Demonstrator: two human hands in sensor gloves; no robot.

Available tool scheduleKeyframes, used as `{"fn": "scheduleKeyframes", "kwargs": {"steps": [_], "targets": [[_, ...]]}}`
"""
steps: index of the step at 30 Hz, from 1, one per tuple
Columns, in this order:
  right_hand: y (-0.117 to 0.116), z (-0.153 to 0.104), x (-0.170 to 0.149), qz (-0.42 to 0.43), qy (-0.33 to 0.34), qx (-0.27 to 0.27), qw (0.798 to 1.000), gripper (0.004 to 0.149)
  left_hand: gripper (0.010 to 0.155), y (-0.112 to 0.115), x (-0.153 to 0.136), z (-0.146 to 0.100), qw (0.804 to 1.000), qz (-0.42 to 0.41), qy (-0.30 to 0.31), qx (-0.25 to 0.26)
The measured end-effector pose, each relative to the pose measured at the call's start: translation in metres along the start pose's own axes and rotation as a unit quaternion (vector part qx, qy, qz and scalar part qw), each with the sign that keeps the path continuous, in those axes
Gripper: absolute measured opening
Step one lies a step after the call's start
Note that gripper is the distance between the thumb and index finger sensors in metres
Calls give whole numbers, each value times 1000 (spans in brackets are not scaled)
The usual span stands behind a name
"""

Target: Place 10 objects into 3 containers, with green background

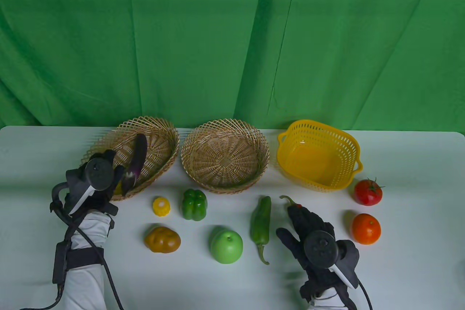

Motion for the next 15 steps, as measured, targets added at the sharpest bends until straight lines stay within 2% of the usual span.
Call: {"fn": "scheduleKeyframes", "kwargs": {"steps": [8, 15], "targets": [[-1, 0, 2, 5, 8, 1, 1000, 77, 64, -4, 31, -32, 996, -23, 80, 24], [-3, 0, 4, 6, 11, 3, 1000, 77, 64, -3, 64, -63, 988, -8, 147, 40]]}}
Point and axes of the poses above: the tracker on the back of each hand, its own x axis roughly to the thumb side, its own z axis roughly from the wrist to the fingertips, y = z × x, the point moved 5 cm from there along z, roughly from the wrist to the fingertips, and after that the axes turned 6 degrees about y, right-handed, at the moved point
